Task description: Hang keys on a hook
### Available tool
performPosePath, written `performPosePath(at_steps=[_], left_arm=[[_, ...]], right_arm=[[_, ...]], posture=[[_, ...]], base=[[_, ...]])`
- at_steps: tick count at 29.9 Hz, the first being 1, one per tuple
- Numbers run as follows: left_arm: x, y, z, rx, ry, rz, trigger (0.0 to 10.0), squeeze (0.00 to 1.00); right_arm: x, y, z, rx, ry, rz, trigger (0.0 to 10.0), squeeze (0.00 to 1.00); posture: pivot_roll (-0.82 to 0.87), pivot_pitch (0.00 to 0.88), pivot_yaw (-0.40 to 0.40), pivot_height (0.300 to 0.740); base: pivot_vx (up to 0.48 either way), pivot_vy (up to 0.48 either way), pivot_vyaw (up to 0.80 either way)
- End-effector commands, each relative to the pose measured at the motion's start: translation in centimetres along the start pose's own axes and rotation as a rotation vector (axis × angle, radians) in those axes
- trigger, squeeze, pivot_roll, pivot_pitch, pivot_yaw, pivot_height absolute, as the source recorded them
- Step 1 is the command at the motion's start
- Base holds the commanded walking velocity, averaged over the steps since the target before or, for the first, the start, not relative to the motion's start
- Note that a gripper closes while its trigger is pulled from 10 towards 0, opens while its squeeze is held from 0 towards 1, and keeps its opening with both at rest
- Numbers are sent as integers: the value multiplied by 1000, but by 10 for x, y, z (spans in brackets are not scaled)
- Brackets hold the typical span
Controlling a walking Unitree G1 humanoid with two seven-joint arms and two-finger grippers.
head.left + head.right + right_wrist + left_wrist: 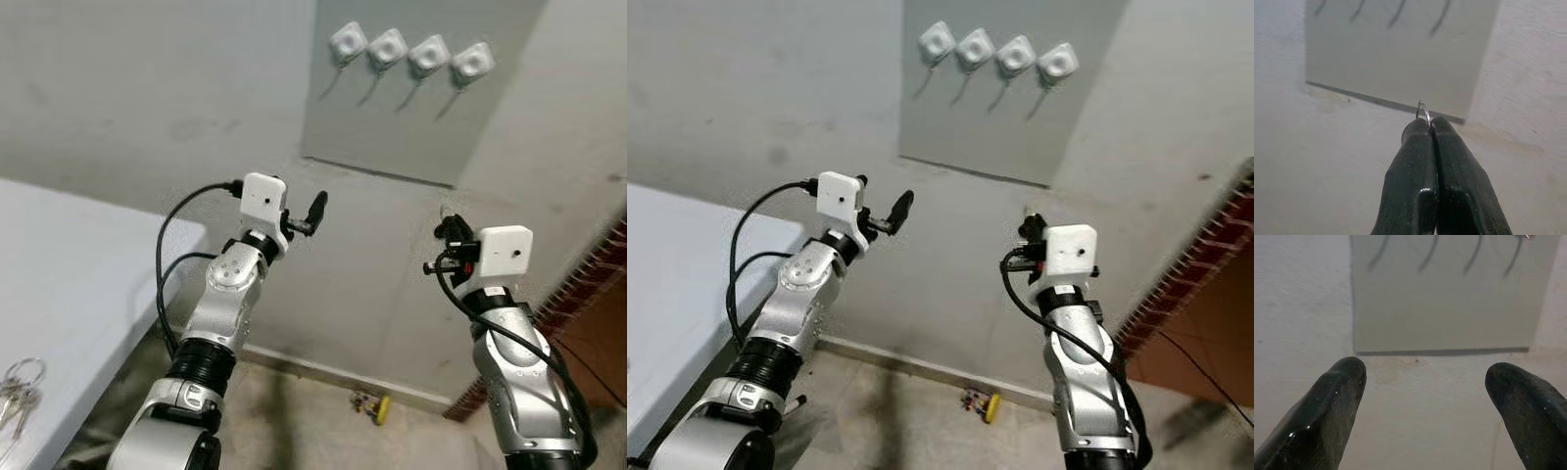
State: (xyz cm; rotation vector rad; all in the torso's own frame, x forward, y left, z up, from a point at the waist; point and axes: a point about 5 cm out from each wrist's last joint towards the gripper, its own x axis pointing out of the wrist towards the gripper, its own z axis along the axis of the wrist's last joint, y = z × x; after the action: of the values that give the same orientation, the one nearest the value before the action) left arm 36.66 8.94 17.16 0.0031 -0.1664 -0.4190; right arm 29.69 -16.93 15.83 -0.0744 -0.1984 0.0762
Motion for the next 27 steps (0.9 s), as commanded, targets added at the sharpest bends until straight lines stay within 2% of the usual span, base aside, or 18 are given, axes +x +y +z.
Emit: performPosePath(at_steps=[1, 3, 8, 12, 14, 21, 27], left_arm=[[4, -3, 7, -16, -10, -24, 10000, 0], [3, -2, 7, -21, -9, -25, 10000, 0], [0, 1, 6, -14, 0, -31, 10000, 0], [-2, 4, 7, -14, 11, -47, 10000, 0], [-3, 6, 6, 0, 21, -54, 10000, 0], [-6, 8, 8, -4, 11, -62, 10000, 0], [-8, 8, 9, -16, 4, -58, 10000, 0]], right_arm=[[-1, -5, 3, -4, -10, -20, 10000, 0], [-1, -5, 3, 10, -9, -23, 10000, 0], [-3, -4, -1, 11, 24, -54, 10000, 0], [-4, -2, 0, -22, 9, -19, 10000, 0], [-5, -1, 0, 4, 5, -3, 10000, 0], [-5, 3, 2, 3, -6, 15, 10000, 0], [-4, 5, 2, 6, -12, 32, 10000, 0]], posture=[[-62, 0, -9, 740], [-62, 0, -9, 740], [-60, 0, -8, 740], [-59, 0, -9, 740], [-54, 0, -11, 740], [-50, 0, -14, 740], [-42, 0, -19, 740]], base=[[0, 0, -656], [0, 0, -656], [0, 0, 0], [0, 0, 0], [0, 0, 0], [0, 0, 0], [376, 0, 0]])
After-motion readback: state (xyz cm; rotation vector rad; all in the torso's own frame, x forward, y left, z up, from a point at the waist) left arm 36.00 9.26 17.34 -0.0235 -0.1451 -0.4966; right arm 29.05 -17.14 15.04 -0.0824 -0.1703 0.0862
